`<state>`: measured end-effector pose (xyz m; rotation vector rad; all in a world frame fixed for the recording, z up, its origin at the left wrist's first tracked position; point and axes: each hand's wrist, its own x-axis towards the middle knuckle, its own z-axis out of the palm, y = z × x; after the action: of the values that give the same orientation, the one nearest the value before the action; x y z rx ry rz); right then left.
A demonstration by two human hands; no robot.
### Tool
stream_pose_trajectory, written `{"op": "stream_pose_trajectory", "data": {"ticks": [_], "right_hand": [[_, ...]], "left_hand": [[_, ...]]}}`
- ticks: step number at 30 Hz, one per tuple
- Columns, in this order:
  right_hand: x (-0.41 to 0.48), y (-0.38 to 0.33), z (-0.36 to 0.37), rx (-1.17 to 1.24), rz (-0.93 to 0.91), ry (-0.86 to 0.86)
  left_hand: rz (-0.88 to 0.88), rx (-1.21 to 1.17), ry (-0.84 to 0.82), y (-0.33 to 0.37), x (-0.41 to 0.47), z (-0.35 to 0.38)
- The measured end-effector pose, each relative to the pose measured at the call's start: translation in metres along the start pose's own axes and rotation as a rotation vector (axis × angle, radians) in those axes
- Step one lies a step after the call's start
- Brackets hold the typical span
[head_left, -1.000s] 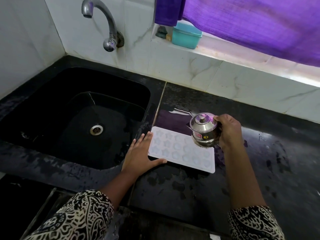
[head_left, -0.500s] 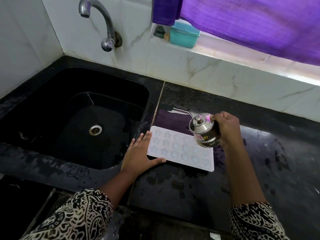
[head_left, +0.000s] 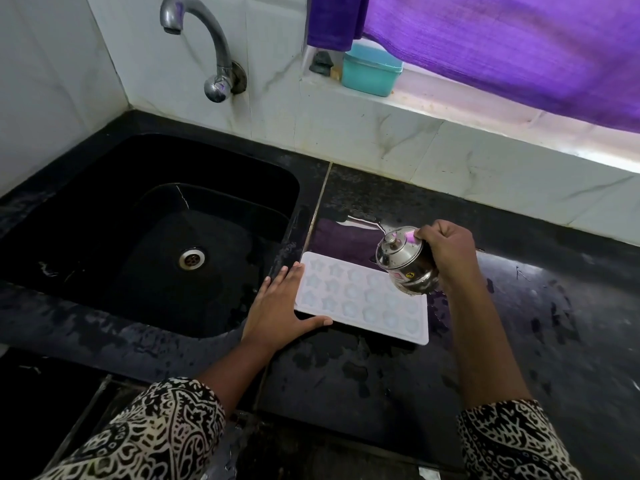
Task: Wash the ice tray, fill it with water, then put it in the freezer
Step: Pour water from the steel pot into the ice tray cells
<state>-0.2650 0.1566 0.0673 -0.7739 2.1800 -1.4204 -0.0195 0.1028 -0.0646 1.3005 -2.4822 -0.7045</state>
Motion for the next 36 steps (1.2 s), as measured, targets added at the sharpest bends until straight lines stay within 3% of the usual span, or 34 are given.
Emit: {"op": "stream_pose_trajectory", "data": {"ticks": [36], "right_hand": [[0.009, 0.002, 0.016, -0.245, -0.140, -0.059]], "left_hand": [[0.003, 0.003, -0.005, 0.000, 0.000, 0.000]]}}
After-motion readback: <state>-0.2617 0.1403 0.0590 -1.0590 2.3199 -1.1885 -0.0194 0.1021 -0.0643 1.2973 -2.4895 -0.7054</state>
